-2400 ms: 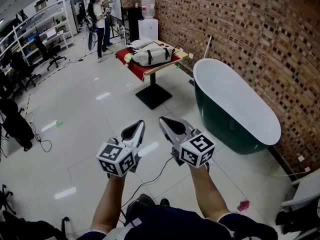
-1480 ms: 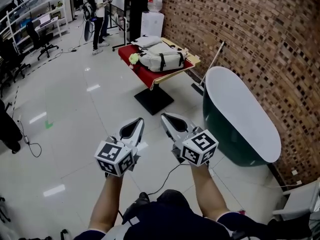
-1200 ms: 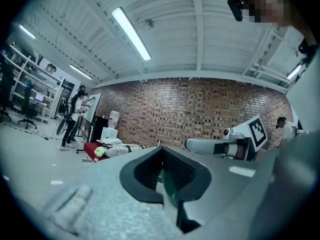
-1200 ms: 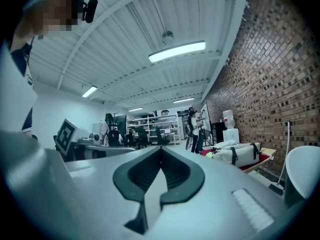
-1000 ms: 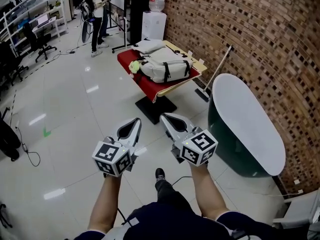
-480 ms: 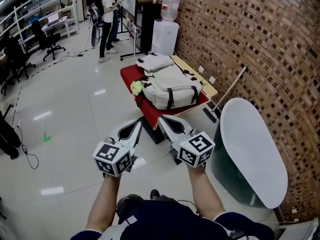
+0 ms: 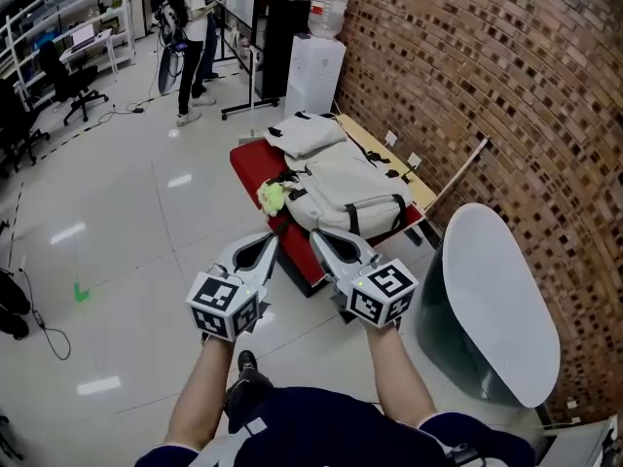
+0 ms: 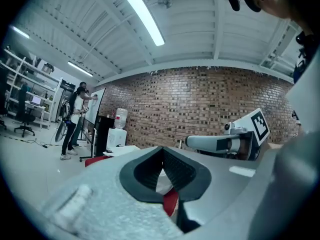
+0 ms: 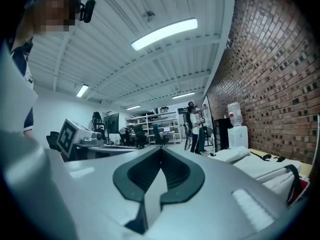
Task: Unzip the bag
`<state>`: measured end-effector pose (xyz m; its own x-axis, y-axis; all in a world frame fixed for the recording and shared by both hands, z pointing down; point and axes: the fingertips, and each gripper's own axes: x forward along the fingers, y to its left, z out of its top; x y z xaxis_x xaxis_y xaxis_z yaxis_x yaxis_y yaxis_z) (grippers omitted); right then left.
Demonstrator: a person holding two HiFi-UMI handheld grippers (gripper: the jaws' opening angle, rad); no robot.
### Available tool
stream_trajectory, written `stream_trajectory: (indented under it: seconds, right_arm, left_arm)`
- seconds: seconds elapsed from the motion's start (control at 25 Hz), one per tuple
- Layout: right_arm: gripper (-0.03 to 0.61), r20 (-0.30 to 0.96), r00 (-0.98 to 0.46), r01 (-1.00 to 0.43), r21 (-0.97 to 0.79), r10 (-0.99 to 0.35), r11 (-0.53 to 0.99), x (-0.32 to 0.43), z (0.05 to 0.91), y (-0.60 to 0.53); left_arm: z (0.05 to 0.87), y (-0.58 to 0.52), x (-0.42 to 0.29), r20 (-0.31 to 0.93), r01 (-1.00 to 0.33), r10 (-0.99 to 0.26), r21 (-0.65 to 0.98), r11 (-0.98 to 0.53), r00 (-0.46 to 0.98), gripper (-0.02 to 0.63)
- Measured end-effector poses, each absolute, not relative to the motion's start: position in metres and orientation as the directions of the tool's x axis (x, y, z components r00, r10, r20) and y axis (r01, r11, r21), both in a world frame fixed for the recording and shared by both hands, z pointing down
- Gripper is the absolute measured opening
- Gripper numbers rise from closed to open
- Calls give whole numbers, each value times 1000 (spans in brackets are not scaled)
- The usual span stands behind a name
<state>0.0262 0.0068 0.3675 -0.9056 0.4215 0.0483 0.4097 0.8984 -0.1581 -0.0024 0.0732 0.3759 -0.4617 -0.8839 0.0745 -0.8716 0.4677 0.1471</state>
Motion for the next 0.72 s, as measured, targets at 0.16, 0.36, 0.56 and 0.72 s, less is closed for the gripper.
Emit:
stream_trajectory:
  seconds: [0.16,0.36,0.56,0.72]
  right_arm:
    - [3,82,-942,309,-169,326,936,-18,376,6]
    - [3,126,-966,205,-165,227,965,-57,387,8]
    - [3,197,-968,133,-127,157,983,-79,402,-8]
    - [3,201,-974,76,-122,100,990,-99,408,-35]
  left_arm:
    - [387,73,-55,81,-900,-916,169,401,-393,0]
    - [405,74,-102,104,-930,-951,203,306,-290,0]
    - [419,56,-138,115,-937,-967,245,247,-225,0]
    - [433,35,-163,136,-945,-975,254,206,-176,0]
